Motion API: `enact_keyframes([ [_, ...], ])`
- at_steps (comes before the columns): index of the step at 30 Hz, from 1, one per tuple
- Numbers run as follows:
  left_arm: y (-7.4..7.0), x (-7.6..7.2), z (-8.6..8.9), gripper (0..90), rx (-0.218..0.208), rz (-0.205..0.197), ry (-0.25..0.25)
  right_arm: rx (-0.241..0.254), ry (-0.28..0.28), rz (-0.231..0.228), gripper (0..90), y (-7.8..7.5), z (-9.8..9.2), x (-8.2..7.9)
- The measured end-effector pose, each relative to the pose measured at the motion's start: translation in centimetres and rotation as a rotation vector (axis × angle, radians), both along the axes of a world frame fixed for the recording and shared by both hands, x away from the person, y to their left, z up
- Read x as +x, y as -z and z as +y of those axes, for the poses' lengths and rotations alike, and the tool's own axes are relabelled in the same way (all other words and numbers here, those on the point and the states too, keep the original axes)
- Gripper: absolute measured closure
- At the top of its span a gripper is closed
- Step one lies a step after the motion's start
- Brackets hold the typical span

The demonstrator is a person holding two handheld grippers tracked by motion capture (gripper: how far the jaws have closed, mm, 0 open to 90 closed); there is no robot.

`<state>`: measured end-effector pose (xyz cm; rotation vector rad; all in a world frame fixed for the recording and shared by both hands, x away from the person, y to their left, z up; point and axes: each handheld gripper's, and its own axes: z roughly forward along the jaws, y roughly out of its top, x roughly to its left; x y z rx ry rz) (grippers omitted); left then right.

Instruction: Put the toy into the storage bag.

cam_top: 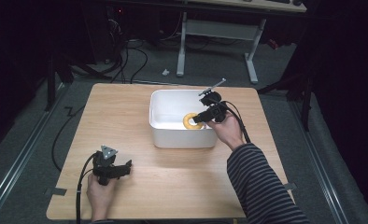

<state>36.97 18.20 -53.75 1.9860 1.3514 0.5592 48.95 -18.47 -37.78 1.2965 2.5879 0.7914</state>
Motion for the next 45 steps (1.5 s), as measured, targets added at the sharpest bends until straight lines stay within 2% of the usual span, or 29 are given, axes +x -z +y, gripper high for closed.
enact_keyframes([
  [4, 0.0, 0.0, 0.0, 13.2, 0.0, 0.0, 0.0, 0.005, 0.009, 0.008, 65.8, 0.0, 0.0, -0.1],
  [8, 0.0, 0.0, 0.0, 13.2, 0.0, 0.0, 0.0, 0.005, 0.002, -0.004, 64.6, 0.0, -0.1, -0.1],
  [9, 0.0, 0.0, 0.0, 13.2, 0.0, 0.0, 0.0, 0.019, 0.004, -0.006, 59.4, -0.1, -0.1, -0.1],
  [10, 0.0, 0.0, 0.0, 13.2, 0.0, 0.0, 0.0, 0.019, 0.004, -0.006, 59.4, -0.1, -0.1, -0.1],
  [11, 0.0, 0.0, 0.0, 13.2, 0.0, -0.001, 0.0, 0.027, 0.017, -0.019, 53.2, -0.4, -0.2, -0.3],
  [22, 0.0, 0.0, 0.0, 13.2, -0.001, -0.001, 0.0, 0.052, 0.046, -0.084, 47.6, -1.8, -2.0, -1.2],
  [31, 0.0, 0.0, 0.0, 13.2, -0.001, -0.001, 0.0, 0.085, 0.111, -0.125, 47.0, -2.4, -5.2, -2.4],
  [39, 0.0, 0.0, 0.0, 13.2, -0.001, -0.001, 0.0, 0.101, 0.131, -0.158, 45.7, -2.2, -7.4, -3.8],
  [43, 0.0, 0.0, 0.0, 13.2, 0.0, -0.001, 0.0, 0.135, 0.157, -0.175, 45.7, -2.1, -9.6, -4.9],
  [44, 0.0, 0.0, 0.0, 13.2, 0.0, -0.001, -0.001, 0.135, 0.157, -0.175, 45.7, -2.1, -9.6, -4.9],
  [45, 0.0, 0.0, 0.0, 13.2, 0.0, -0.001, -0.001, 0.164, 0.165, -0.189, 45.7, -2.1, -10.6, -5.2],
])
